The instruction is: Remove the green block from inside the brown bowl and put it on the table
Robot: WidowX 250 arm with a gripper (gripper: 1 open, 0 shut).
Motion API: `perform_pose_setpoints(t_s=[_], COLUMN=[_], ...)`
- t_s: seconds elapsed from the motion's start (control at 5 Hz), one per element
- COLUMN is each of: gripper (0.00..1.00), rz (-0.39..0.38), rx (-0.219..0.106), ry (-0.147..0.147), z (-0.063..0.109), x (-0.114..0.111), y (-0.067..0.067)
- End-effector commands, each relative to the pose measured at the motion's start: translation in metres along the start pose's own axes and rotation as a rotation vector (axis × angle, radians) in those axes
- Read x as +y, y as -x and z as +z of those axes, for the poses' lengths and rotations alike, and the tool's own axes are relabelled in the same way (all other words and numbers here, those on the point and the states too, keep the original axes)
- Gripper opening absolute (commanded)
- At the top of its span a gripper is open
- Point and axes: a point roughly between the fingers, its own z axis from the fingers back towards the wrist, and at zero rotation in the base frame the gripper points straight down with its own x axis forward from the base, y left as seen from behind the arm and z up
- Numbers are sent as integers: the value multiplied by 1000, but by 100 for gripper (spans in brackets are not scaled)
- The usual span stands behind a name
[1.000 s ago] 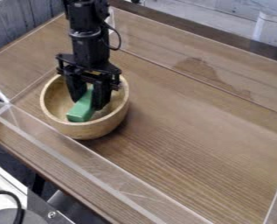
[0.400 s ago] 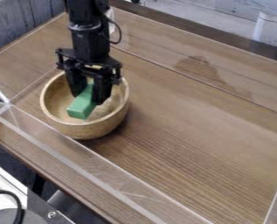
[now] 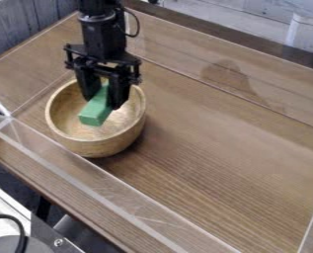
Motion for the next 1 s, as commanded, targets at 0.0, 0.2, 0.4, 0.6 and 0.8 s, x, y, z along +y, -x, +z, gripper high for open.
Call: perform_pose_setpoints(t_s=[0.0,0.2,0.4,0.6,0.8], gripper=[0,0,0,0,0], rz=[-26,-48,-92,-131,-157], rx=[-87,-90,-89,-86,-82], ry=[-8,5,18,27,31], z=[26,31,30,25,18], x=[-11,-24,-46,-73,-96], y=[-9,-10,-10,-11,-11])
